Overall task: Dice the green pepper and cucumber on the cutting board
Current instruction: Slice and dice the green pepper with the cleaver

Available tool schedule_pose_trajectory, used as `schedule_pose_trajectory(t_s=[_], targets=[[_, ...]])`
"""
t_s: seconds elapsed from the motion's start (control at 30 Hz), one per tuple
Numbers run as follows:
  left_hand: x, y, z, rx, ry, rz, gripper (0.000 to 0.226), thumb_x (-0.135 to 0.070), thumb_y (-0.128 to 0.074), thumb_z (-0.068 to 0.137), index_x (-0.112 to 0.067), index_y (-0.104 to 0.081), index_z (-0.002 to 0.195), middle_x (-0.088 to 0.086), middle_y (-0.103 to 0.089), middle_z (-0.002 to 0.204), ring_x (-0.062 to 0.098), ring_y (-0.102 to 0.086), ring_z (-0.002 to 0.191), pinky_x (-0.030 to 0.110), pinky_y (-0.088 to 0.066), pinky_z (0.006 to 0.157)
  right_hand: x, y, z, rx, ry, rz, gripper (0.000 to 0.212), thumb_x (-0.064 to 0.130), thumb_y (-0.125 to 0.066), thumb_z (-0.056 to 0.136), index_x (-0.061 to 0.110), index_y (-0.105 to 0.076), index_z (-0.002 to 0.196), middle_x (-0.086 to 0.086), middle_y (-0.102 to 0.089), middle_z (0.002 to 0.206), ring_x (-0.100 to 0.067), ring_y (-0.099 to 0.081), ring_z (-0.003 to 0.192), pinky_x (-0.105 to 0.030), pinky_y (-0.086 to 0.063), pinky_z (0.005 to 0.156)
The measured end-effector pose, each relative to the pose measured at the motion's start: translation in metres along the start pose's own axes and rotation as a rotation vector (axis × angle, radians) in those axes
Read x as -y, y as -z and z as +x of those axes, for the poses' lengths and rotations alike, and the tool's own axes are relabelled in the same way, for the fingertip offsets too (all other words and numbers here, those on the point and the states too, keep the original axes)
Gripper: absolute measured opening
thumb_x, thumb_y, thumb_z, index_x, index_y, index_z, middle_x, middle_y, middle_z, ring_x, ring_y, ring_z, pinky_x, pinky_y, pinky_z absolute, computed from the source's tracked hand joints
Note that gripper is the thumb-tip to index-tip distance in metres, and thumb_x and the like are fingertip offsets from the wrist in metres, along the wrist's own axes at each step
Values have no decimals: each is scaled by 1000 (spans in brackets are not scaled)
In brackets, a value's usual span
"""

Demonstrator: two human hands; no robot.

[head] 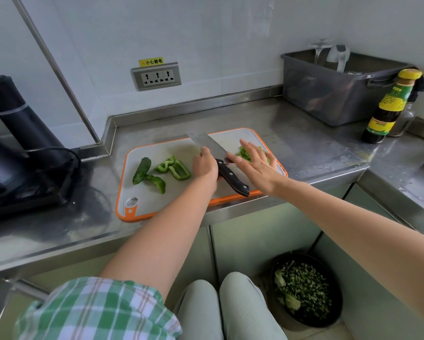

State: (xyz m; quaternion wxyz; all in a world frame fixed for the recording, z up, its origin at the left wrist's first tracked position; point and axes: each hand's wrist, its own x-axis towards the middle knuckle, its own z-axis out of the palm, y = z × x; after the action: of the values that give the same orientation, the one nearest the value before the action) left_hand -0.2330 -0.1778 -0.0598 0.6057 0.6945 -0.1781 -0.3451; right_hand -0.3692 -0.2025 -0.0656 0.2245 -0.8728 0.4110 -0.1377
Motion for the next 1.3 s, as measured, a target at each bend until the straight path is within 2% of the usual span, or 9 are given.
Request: schedule_pose_trajectory(t_s=[0.13,0.23,0.3,0.43,0.5,0.63,0.73,0.87,1.3], targets=[[-4,4,1,-1,-16,9,28,-30,-32,102,-8,-47,96,19,-60,102,34,-59,85,39,-53,58,7,8,-5,-69,-206,85,58,51,-16,102,26,-18,153,2,-1,162,-14,5,146,-39,5,117],[-4,8,1,-10,-67,89,34,-29,-31,102,-4,-54,107,22,-60,114,38,-59,98,45,-55,77,10,6,-1,-52,-48,47,57,60,-17,98,38,-30,149,8,-6,159,-12,1,144,-41,5,115],[-5,10,0,14,-95,116,33,-26,-32,102,-3,-55,106,23,-61,112,37,-60,89,37,-54,63,18,5,2,-16,16,84,57,62,-30,92,40,-39,144,4,-27,145,-15,-19,135,-39,-8,114],[-10,15,-2,31,-164,227,36,-24,-34,101,2,-57,110,23,-59,113,37,-57,105,41,-48,88,40,7,6,70,74,186,62,36,-64,87,21,-42,143,-6,-57,116,-19,-52,99,-24,-36,83],[-12,21,-5,47,-221,278,34,-27,-36,100,0,-56,94,18,-59,96,34,-57,95,39,-46,83,47,6,8,46,56,78,56,28,-65,85,14,-48,137,-8,-64,112,-24,-58,95,-26,-39,74],[-16,44,-5,69,-355,384,44,-37,-38,99,-6,-62,81,10,-67,75,29,-64,70,33,-49,64,63,8,8,-88,-57,269,26,21,-54,87,6,-60,107,-6,-60,73,-21,-52,60,-26,-39,53],[-10,76,12,-115,-588,944,26,-24,-45,94,-11,-68,93,14,-65,102,35,-56,99,35,-43,77,59,10,8,-53,-135,452,14,12,-50,89,4,-58,97,-4,-56,60,-16,-46,47,-23,-39,46],[2,102,26,-115,-607,1383,38,-42,-55,86,-21,-64,117,9,-59,119,33,-39,115,37,-35,94,53,5,7,51,-175,497,9,8,-50,93,3,-55,98,-10,-54,61,-17,-43,43,-19,-37,38],[22,95,29,-5,-749,1217,25,-25,-58,91,-16,-72,109,13,-57,110,31,-56,100,35,-44,84,8,18,9,-149,-317,323,9,9,-45,90,15,-45,83,-6,-53,62,-19,-47,44,-23,-37,44]])
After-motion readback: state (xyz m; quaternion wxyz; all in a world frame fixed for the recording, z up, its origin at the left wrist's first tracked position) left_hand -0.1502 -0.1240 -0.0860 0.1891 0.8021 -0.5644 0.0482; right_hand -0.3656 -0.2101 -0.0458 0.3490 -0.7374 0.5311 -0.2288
